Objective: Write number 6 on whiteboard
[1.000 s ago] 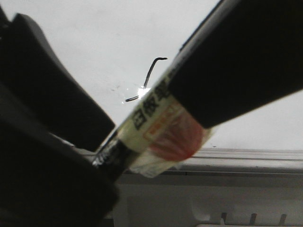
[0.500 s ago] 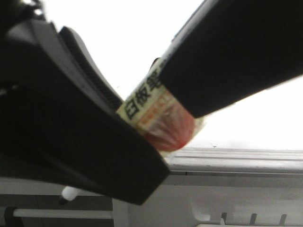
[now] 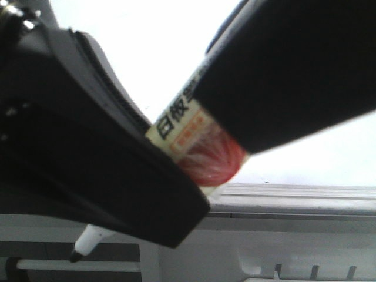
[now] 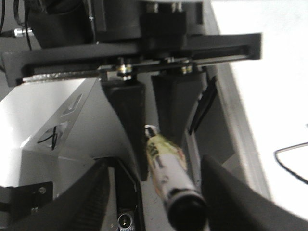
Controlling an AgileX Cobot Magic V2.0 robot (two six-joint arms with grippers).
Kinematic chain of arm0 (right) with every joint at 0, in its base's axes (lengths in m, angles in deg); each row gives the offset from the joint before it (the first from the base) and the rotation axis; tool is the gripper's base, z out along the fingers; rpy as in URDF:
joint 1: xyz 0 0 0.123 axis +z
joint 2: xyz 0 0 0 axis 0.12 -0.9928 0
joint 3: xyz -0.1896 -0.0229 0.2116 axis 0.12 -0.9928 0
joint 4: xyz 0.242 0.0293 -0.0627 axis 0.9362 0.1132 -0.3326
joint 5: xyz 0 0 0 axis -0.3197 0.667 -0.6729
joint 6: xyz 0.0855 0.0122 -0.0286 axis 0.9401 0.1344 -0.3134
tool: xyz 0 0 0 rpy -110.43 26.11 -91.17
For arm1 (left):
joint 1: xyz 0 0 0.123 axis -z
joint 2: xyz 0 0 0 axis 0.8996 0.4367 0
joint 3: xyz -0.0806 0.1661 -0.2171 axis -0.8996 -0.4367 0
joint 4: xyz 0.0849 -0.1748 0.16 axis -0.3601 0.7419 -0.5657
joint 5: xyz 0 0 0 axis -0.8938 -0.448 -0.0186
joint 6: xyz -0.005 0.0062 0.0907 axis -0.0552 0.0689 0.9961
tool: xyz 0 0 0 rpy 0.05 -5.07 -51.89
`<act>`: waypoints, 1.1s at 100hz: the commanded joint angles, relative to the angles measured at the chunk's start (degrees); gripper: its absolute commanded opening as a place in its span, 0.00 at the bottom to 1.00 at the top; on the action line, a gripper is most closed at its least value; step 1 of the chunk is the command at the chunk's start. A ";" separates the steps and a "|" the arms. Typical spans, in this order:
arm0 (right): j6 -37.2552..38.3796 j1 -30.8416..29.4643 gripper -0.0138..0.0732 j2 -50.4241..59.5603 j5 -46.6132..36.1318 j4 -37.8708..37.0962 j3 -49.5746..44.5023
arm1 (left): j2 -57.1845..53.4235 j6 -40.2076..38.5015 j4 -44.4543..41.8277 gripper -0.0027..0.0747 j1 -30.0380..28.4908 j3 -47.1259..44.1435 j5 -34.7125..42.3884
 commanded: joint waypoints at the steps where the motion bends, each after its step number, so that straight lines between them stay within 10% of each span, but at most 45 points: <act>1: 0.16 -1.63 0.61 3.09 -3.20 1.38 2.05 | -0.93 -0.98 2.98 0.01 0.11 1.64 1.09; 25: 1.71 -8.44 0.07 11.77 -1.52 1.38 2.05 | -0.93 -9.43 8.78 0.01 0.11 -0.41 20.72; 64: 4.24 -14.65 0.09 19.15 6.45 1.38 1.94 | -0.26 -9.43 22.72 0.01 0.11 -1.93 41.31; 110: 4.81 -14.65 0.09 19.24 6.68 1.38 1.94 | 7.28 -9.43 30.27 0.01 0.11 -1.93 48.18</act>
